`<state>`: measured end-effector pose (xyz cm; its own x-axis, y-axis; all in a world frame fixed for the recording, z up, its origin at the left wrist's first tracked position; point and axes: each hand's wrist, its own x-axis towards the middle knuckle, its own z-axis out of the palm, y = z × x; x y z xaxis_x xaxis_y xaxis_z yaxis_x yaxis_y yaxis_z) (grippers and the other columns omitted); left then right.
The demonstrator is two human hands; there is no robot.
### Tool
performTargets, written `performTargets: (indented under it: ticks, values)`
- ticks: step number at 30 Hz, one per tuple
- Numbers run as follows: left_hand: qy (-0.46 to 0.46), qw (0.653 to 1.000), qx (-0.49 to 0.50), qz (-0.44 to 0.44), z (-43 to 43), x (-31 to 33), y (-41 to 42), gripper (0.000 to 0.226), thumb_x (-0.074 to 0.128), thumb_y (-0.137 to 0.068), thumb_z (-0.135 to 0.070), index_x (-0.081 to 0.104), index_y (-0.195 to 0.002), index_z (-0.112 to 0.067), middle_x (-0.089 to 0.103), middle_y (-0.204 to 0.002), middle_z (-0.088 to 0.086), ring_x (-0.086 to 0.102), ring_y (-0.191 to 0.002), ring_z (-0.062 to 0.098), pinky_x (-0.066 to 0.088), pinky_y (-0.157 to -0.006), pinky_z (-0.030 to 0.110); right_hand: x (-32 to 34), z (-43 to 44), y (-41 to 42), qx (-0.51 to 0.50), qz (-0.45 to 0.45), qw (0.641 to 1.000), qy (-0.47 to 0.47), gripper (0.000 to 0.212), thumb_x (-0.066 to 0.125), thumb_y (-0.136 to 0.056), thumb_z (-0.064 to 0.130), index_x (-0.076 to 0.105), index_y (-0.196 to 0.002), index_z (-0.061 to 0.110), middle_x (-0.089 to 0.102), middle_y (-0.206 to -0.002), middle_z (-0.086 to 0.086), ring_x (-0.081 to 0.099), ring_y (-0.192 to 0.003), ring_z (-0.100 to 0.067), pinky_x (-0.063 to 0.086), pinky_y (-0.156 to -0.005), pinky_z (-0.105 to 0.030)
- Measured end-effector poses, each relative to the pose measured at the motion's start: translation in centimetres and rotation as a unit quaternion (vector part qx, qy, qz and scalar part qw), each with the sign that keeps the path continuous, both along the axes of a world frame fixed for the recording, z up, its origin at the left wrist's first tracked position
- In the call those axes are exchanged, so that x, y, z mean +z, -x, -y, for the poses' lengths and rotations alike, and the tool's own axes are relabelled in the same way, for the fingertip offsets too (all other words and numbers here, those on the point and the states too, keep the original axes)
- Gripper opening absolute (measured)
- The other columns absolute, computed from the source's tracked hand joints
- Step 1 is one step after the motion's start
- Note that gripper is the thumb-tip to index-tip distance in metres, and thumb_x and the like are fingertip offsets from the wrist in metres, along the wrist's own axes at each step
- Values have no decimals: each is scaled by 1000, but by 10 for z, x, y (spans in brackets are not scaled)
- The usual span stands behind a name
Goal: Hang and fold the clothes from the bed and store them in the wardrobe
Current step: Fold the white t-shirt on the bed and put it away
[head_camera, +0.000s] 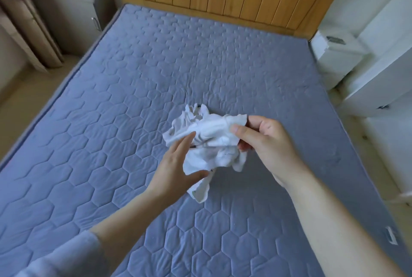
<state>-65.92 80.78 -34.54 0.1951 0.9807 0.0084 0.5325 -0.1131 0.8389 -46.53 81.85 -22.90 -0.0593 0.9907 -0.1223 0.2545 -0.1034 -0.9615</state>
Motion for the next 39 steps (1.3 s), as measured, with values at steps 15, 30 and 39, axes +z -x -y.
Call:
performTargets:
  ticks: [15, 30, 39]
  values:
    - [-77, 995, 40, 38, 14, 218, 14, 30, 77, -76, -39, 49, -76, -49, 62, -79, -20, 60, -76, 1, 49, -68, 16, 250, 5, 61, -13, 29, 981, -193, 16, 62, -91, 14, 69, -82, 2, 63, -60, -1, 57, -57, -9, 46, -60, -22]
    - [-6, 985, 48, 168, 35, 343, 34, 29, 51, -99, -24, 68, -94, -1, 68, -95, 23, 64, -89, 34, 52, -85, 46, 290, 32, 29, -11, 197, 942, -272, 23, 57, -95, 18, 68, -115, 16, 72, -101, 4, 68, -92, -6, 56, -85, -27]
    - [-7, 968, -6, 250, 34, 385, 39, 22, 50, -99, -16, 68, -92, -6, 70, -87, 12, 65, -81, 23, 51, -80, 36, 274, 47, 15, 107, 231, 938, -233, 37, 72, -85, 41, 68, -119, 30, 68, -111, 21, 62, -102, 5, 52, -94, -28]
